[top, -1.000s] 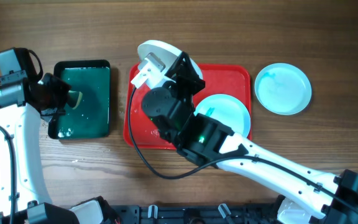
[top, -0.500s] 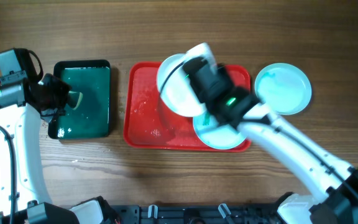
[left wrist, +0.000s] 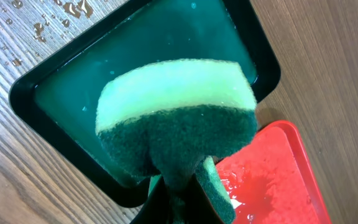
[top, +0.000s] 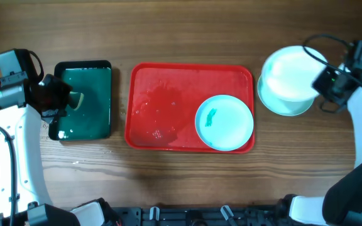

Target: Clean dirty plates on tray and stack at the side

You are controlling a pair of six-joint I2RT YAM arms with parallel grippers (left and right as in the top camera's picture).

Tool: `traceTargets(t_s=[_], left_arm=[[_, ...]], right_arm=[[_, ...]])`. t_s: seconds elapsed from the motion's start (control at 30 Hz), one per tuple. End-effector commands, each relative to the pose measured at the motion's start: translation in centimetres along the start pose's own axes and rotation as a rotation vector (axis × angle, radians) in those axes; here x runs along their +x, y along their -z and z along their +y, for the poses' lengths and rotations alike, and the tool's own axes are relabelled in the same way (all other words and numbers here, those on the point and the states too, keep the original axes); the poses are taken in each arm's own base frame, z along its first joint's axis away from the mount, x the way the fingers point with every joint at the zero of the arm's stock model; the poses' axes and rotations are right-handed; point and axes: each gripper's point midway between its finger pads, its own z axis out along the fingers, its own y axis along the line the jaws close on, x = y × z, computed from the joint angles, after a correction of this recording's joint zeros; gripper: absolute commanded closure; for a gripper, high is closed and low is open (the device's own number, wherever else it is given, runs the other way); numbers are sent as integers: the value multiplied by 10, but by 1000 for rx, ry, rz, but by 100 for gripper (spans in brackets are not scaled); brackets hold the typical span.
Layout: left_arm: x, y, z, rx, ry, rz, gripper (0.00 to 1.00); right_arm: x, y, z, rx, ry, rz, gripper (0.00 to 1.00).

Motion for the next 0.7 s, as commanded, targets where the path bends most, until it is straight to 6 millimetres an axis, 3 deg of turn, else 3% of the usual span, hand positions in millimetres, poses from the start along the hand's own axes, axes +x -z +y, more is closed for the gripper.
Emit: traceTargets(t_s=[0.0, 0.03, 0.13, 0.2, 0.3, 0.37, 0.43, 0.53, 0.67], left_arm=[[2, -8, 0, -7, -4, 19, 96], [3, -10, 0, -8, -3, 26, 96], [3, -12, -1, -9, -2, 33, 96], [3, -12, -1, -8, -3, 32, 96], [3, -12, -2, -2, -3, 33, 96], [5, -12, -5, 11, -8, 41, 96], [7, -13, -9, 19, -39, 42, 96], [15, -13, -21, 42, -107, 52, 96], [29, -14, -36, 63, -199, 64, 96]], right_arm=[[13, -16, 4, -67, 7, 19, 88], [15, -20, 4, -70, 8, 15, 71], [22, -27, 12, -112, 15, 34, 45], [27, -27, 25, -185, 35, 59, 34], [43, -13, 67, -439, 145, 124, 30], [66, 4, 99, -612, 213, 199, 30], [85, 9, 112, -632, 269, 249, 30], [124, 4, 120, -500, 392, 323, 30], [160, -6, 105, -206, 448, 361, 30]])
